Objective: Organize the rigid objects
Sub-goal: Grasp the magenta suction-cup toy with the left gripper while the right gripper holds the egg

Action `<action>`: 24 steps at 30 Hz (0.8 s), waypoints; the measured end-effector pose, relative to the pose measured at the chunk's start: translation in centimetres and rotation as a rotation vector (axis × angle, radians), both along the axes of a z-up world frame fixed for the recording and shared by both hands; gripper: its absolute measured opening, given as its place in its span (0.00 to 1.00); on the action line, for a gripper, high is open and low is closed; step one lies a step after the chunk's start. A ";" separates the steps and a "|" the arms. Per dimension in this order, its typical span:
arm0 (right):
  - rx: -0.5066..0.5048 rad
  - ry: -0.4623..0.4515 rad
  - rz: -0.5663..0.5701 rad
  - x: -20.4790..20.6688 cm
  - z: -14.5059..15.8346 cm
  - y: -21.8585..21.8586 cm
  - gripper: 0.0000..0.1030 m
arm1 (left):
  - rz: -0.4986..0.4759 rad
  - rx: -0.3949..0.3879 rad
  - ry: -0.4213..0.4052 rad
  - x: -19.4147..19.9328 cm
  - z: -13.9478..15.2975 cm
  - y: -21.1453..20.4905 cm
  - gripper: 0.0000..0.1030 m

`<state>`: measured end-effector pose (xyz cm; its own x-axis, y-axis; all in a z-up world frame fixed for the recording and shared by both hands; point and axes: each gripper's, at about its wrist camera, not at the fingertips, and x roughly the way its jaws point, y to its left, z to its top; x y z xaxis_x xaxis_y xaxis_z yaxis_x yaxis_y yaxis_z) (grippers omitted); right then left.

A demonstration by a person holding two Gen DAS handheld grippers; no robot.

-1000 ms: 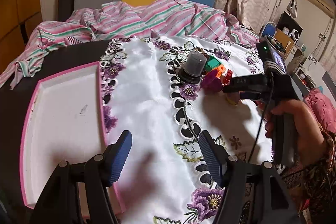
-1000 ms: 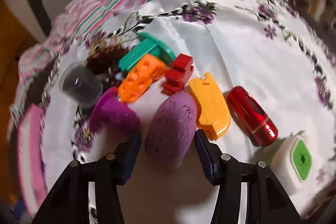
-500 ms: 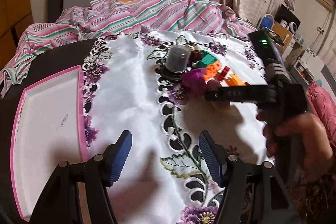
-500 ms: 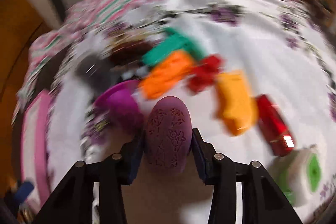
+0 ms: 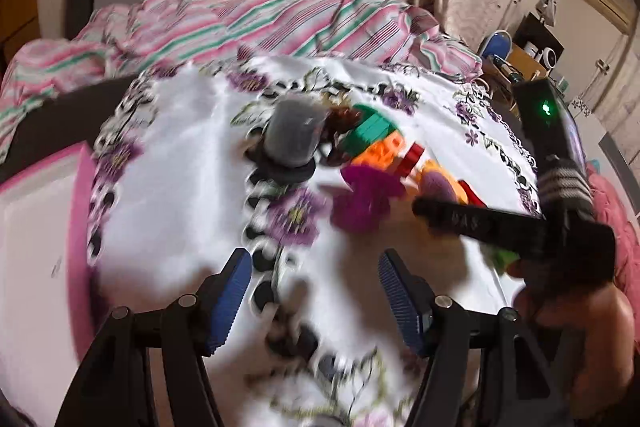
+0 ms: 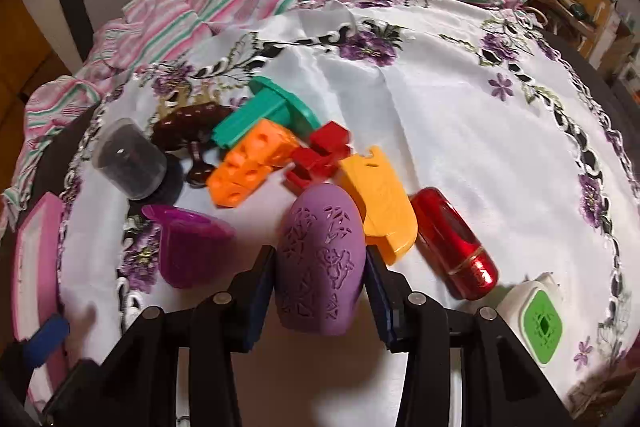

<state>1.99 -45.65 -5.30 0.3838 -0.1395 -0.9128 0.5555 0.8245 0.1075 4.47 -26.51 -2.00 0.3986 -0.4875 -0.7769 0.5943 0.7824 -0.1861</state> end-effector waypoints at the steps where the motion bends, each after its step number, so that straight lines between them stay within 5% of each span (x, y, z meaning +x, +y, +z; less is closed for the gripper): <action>1: 0.001 -0.001 -0.016 -0.1 -0.2 -0.4 0.43 | -0.005 0.004 -0.020 0.1 -0.1 -0.5 0.65; 14: 0.066 -0.037 -0.141 -1.2 -0.2 -2.7 0.43 | -0.248 0.122 -0.156 -1.8 -3.1 -6.2 0.62; 20: 0.076 -0.040 -0.135 -1.2 -0.3 -2.8 0.43 | -0.265 0.113 -0.124 -0.6 -3.9 -7.5 0.48; 23: 0.077 -0.036 -0.129 -1.0 -0.4 -2.6 0.43 | -0.284 0.081 -0.059 -0.1 -4.5 -7.8 0.28; 24: 0.078 -0.035 -0.127 -1.0 -0.5 -2.5 0.43 | -0.281 0.069 -0.054 0.0 -4.5 -7.8 0.28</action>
